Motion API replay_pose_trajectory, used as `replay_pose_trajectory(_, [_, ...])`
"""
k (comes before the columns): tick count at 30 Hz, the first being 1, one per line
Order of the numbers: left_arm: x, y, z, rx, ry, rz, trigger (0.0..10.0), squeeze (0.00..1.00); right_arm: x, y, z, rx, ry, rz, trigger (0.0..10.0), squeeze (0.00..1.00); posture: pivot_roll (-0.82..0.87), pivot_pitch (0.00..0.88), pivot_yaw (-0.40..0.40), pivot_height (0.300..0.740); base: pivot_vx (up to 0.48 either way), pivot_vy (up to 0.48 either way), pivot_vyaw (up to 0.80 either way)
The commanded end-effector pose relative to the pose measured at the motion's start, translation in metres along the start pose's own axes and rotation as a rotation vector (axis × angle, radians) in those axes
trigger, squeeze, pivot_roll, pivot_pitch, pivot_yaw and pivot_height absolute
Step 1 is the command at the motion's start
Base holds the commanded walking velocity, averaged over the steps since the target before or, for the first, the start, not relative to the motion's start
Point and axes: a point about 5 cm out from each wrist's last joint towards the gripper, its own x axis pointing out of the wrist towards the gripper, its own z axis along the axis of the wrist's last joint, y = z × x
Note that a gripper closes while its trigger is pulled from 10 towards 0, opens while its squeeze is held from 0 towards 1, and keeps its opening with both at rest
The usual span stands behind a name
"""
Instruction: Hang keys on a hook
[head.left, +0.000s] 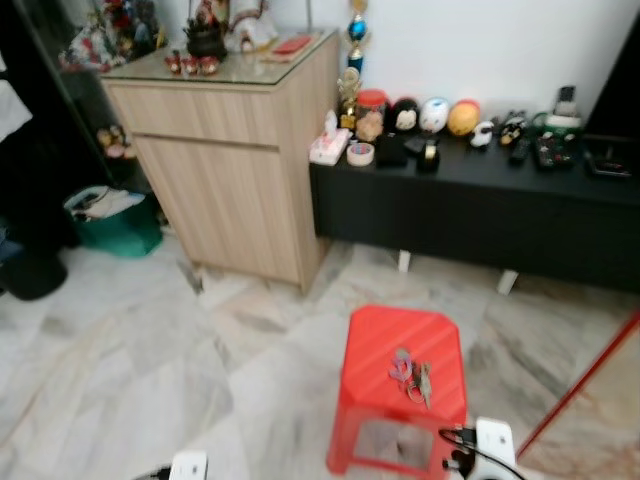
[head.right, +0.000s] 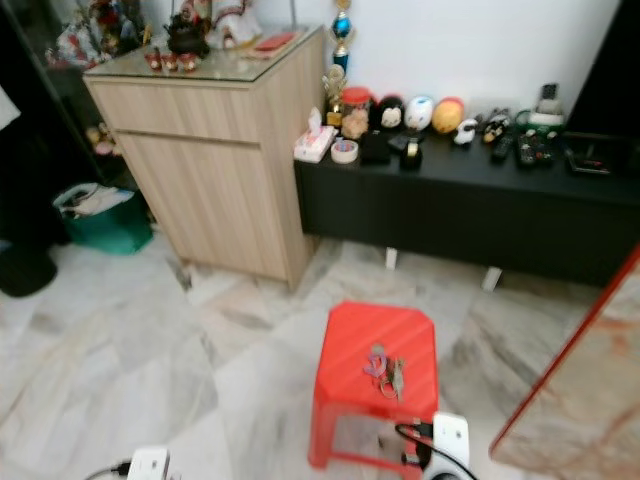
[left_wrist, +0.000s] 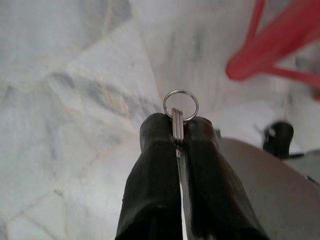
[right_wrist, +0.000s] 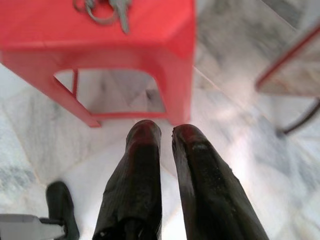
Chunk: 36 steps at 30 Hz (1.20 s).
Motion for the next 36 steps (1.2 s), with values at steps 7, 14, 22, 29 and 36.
replay_pose_trajectory(7, [-0.002,0.006,-0.006,-0.007,0.023,0.01,10.0,0.0,0.001,0.002,0.0,0.001,0.013,0.006,10.0,0.0,-0.03,0.004,0.011,0.74,-0.242,0.0,0.0])
replay_pose_trajectory(14, [-0.004,0.01,-0.01,-0.018,0.033,0.016,10.0,0.0,0.001,0.002,0.001,0.003,0.017,0.006,10.0,0.0,-0.02,0.011,0.009,0.74,-0.24,0.0,0.0])
replay_pose_trajectory(22, [-0.006,0.015,-0.013,-0.023,0.041,0.02,10.0,0.0,0.001,0.002,0.0,0.012,0.024,0.0,10.0,0.0,-0.02,0.014,0.011,0.74,-0.181,0.0,0.0])
replay_pose_trajectory(29, [-0.007,0.018,-0.015,-0.03,0.042,0.023,10.0,0.0,0.001,0.002,0.0,0.005,0.033,0.002,10.0,0.0,-0.03,0.023,0.009,0.74,-0.208,0.0,0.0])
replay_pose_trajectory(36, [-0.008,0.021,-0.017,-0.023,0.061,0.026,10.0,0.0,0.001,0.002,-0.001,0.002,0.038,0.005,10.0,0.0,-0.03,0.012,0.011,0.74,0.0,0.0,0.0])
